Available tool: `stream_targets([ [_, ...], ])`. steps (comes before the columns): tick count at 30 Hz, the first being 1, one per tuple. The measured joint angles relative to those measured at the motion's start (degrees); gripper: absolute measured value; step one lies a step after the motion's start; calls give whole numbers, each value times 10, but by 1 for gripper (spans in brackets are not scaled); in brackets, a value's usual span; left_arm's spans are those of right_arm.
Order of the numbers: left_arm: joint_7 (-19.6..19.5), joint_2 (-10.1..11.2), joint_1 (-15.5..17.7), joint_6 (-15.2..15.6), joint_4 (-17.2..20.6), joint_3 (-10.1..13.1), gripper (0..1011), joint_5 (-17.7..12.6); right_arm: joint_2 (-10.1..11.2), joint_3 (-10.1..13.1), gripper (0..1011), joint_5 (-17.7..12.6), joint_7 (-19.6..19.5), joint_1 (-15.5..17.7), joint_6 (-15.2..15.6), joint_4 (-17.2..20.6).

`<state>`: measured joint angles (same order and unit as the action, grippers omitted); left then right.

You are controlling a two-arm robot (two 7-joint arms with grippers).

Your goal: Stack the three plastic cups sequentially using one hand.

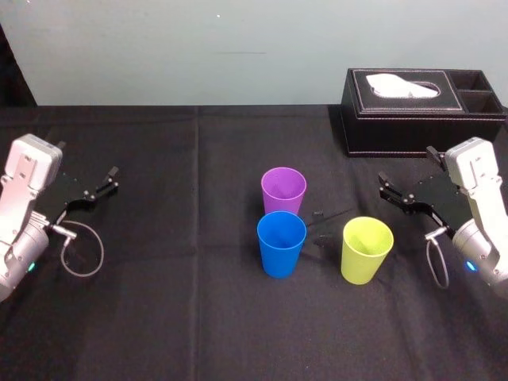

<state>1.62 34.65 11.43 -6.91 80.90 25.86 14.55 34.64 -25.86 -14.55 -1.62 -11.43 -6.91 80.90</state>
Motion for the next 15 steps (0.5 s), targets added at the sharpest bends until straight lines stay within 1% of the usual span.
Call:
stream_targets([
  [15,0,0,0,0,0,0,1011,0,0,0,1003,0,0,0,0,0],
])
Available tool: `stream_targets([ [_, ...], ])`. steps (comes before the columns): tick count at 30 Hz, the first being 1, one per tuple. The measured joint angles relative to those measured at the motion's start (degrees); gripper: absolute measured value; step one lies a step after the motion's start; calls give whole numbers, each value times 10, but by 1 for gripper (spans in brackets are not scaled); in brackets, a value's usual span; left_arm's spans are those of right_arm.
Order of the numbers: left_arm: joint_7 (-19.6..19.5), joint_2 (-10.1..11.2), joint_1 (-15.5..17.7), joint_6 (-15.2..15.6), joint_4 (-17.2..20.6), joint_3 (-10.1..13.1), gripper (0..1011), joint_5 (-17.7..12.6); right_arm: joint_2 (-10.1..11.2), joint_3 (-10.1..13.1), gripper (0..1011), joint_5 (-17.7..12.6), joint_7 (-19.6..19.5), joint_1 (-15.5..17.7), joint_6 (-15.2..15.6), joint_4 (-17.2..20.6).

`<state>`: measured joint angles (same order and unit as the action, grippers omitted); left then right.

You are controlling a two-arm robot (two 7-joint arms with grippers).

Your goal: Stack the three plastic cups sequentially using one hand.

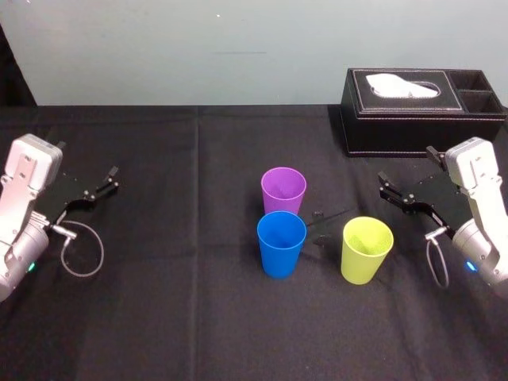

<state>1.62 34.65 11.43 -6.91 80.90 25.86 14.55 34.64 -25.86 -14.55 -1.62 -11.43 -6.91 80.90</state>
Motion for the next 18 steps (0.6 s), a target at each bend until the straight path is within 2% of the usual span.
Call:
stream_targets([
  [18,0,0,0,0,0,0,1012,0,0,0,1003,0,0,0,0,0],
])
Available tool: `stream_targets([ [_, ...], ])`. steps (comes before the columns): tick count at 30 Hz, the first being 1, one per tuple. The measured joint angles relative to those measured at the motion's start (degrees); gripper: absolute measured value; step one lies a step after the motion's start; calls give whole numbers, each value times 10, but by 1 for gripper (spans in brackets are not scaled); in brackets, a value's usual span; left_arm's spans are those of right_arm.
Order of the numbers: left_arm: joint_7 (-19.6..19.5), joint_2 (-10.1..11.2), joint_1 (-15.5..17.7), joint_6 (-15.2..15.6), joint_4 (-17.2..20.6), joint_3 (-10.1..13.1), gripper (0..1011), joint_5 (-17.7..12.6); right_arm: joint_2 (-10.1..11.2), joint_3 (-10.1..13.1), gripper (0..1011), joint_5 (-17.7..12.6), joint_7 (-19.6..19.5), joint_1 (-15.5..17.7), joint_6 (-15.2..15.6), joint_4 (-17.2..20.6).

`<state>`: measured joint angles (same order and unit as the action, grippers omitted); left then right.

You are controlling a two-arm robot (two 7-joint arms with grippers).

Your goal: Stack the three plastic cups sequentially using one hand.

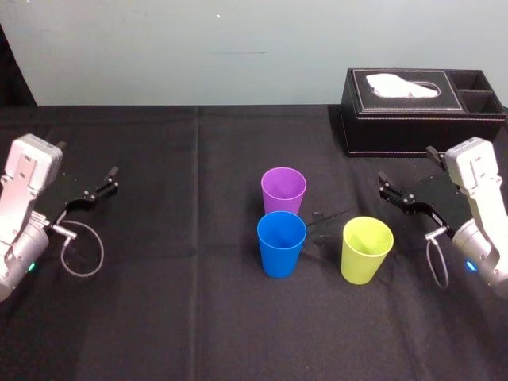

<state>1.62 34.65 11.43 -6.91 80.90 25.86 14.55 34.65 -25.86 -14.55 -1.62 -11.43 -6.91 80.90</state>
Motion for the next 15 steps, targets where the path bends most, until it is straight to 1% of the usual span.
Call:
stream_targets([
  [15,0,0,0,0,0,0,1011,0,0,0,1003,0,0,0,0,0],
])
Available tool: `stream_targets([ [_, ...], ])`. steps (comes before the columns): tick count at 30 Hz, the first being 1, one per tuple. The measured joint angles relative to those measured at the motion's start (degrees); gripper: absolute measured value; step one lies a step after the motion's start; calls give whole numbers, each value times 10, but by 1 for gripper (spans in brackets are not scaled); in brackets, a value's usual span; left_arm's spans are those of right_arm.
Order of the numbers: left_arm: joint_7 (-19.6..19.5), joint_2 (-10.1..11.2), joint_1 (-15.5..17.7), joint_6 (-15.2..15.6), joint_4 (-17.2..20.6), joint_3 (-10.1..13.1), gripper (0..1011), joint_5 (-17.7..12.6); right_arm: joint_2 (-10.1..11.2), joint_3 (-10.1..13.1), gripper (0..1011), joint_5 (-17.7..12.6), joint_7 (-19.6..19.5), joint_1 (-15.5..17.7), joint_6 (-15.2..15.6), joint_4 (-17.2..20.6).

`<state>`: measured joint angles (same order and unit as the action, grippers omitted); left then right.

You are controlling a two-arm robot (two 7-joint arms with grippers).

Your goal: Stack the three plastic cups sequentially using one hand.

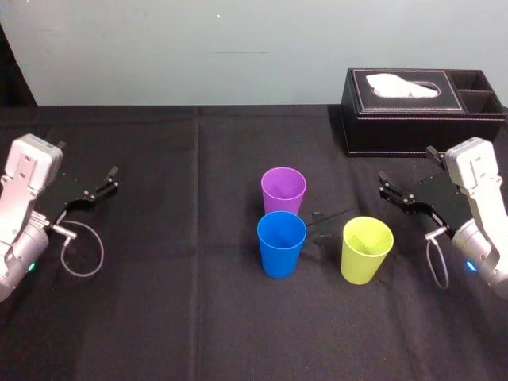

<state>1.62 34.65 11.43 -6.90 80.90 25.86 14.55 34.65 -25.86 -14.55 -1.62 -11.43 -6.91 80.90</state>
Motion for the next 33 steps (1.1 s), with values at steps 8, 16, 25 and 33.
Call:
stream_targets([
  [8,0,0,0,0,0,0,1011,0,0,0,1003,0,0,0,0,0],
  [16,0,0,0,0,0,0,1011,0,0,0,1003,0,0,0,0,0],
  [25,0,0,0,0,0,0,1011,0,0,1,1003,0,1,0,0,0],
  [33,0,0,0,0,0,0,1011,0,2,25,1003,-13,17,18,-3,28],
])
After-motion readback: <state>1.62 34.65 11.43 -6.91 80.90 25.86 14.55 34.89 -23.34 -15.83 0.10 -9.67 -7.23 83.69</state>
